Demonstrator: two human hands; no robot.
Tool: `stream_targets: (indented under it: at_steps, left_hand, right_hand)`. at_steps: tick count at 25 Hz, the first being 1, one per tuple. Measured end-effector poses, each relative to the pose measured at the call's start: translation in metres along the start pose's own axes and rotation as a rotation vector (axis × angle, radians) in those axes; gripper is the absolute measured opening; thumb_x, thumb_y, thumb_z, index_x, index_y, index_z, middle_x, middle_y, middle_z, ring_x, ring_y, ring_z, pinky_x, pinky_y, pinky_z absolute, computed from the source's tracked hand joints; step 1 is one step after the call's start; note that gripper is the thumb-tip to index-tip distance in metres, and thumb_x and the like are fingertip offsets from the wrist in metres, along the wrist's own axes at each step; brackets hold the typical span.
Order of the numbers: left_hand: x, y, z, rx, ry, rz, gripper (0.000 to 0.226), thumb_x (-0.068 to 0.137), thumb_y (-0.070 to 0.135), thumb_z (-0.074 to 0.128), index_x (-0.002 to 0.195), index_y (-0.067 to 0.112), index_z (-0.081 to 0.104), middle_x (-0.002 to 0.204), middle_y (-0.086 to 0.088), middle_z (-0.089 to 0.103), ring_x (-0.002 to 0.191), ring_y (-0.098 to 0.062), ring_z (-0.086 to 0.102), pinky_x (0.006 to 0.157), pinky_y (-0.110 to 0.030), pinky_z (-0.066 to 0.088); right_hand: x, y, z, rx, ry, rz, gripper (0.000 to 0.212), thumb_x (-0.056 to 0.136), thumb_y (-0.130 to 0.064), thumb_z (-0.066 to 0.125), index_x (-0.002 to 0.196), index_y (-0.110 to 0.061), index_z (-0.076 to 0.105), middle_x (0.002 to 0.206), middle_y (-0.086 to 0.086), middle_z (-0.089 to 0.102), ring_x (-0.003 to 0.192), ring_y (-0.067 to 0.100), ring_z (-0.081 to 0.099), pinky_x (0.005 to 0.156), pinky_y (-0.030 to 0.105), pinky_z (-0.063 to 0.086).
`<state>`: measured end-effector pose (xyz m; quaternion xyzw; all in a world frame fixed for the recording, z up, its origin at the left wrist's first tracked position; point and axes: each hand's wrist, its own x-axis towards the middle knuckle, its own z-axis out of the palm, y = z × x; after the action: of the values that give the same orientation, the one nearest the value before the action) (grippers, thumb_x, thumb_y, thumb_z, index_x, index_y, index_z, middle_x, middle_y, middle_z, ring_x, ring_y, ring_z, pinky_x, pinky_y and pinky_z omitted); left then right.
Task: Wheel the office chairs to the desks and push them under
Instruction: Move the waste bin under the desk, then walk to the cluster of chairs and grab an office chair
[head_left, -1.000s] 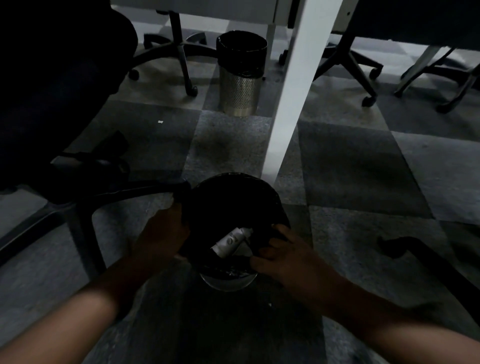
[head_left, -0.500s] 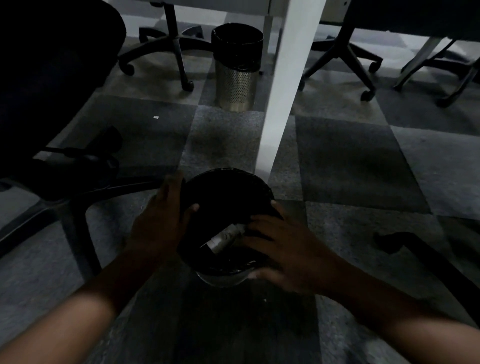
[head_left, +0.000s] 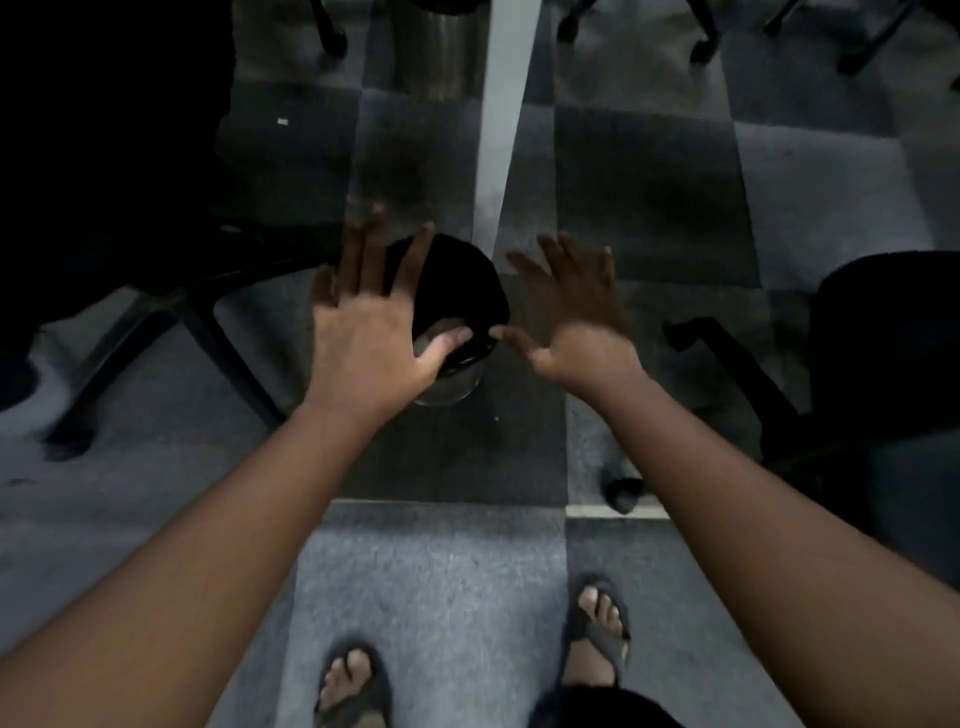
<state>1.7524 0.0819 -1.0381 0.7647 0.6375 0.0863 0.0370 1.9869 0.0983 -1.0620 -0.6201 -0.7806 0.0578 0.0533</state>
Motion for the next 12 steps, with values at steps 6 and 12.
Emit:
stream_targets:
  at_steps: [6, 12]
  left_hand:
    - [-0.083, 0.039, -0.179, -0.010, -0.133, -0.017, 0.102, 0.083, 0.078, 0.050, 0.162, 0.031, 0.006, 0.170, -0.013, -0.003, 0.156, -0.030, 0.002, 0.117, -0.062, 0.026]
    - [-0.142, 0.101, -0.356, -0.009, -0.100, 0.023, 0.103, 0.082, 0.079, 0.048, 0.162, 0.028, 0.008, 0.169, -0.013, -0.001, 0.156, -0.031, 0.000, 0.118, -0.066, 0.020]
  right_hand:
    - [-0.086, -0.057, -0.182, -0.051, 0.014, 0.084, 0.082, 0.092, -0.070, 0.050, 0.158, -0.025, 0.030, 0.163, 0.015, 0.029, 0.153, 0.033, 0.019, 0.121, 0.061, 0.019]
    - [-0.199, -0.092, -0.363, -0.015, 0.091, 0.144, 0.085, 0.088, -0.075, 0.050, 0.157, -0.027, 0.033, 0.163, 0.015, 0.029, 0.154, 0.032, 0.019, 0.121, 0.062, 0.018]
